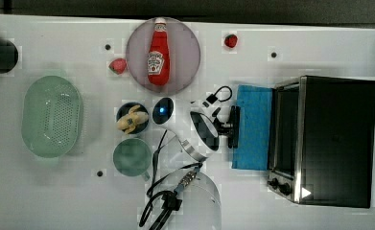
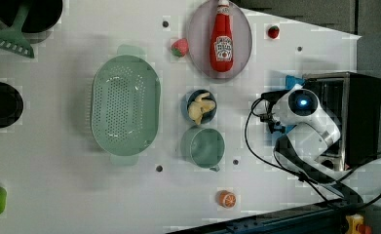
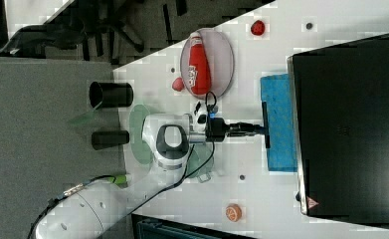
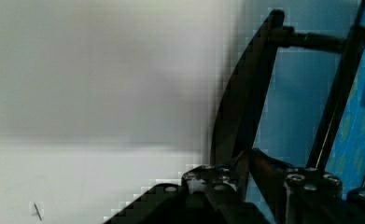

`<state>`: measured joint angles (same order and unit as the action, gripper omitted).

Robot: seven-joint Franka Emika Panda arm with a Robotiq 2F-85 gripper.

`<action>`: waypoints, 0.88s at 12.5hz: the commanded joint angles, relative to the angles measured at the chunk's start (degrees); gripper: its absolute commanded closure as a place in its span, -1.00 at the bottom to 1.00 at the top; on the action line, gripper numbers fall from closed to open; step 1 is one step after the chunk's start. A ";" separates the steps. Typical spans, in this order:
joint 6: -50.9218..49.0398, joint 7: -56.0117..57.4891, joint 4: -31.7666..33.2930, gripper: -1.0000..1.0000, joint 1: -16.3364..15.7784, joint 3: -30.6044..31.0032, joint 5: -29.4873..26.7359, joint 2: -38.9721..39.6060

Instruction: Flap open oven.

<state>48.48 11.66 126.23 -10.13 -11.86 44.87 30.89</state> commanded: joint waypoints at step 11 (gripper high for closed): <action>-28.86 -5.97 -16.82 0.65 0.84 -0.88 -45.36 -34.47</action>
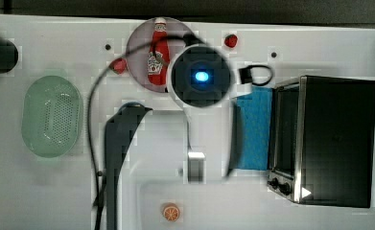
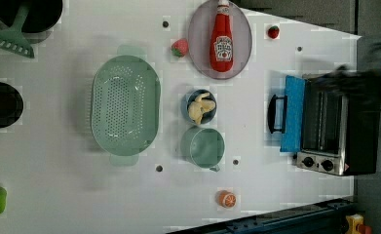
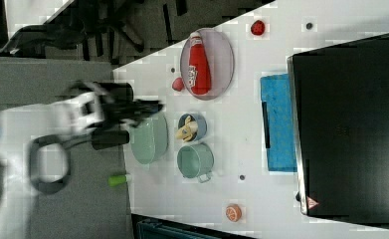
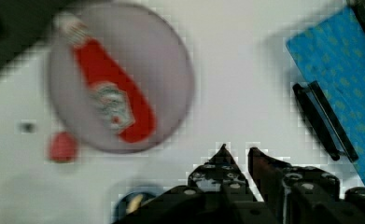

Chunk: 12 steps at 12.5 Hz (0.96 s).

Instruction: Flap open oven.

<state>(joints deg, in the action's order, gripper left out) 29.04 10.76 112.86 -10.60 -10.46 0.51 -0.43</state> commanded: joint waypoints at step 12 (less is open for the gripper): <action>-27.44 -20.27 -15.57 0.65 1.13 -0.41 0.98 -4.39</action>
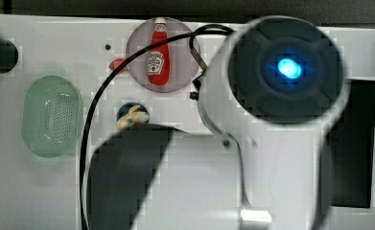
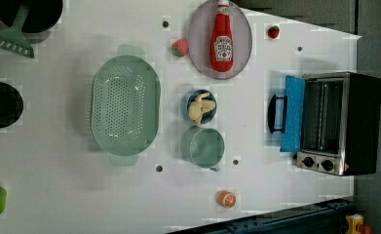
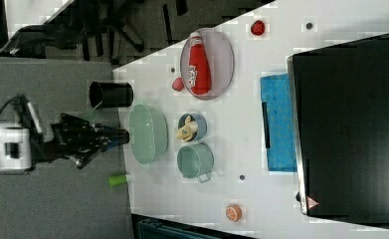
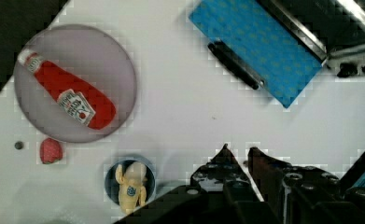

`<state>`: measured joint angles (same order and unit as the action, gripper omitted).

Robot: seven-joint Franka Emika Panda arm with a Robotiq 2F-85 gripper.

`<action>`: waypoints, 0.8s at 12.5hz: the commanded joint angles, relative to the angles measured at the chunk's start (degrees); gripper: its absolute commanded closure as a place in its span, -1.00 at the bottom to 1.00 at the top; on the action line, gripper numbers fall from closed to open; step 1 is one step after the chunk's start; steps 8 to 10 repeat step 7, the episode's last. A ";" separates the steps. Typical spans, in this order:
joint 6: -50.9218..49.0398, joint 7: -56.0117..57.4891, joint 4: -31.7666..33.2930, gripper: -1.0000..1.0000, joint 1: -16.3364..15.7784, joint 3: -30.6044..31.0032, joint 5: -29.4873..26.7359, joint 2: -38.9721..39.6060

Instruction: Flap open oven.

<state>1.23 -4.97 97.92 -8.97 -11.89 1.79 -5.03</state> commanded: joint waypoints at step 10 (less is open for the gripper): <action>0.37 -4.54 -0.61 0.65 -0.49 1.04 -0.29 0.71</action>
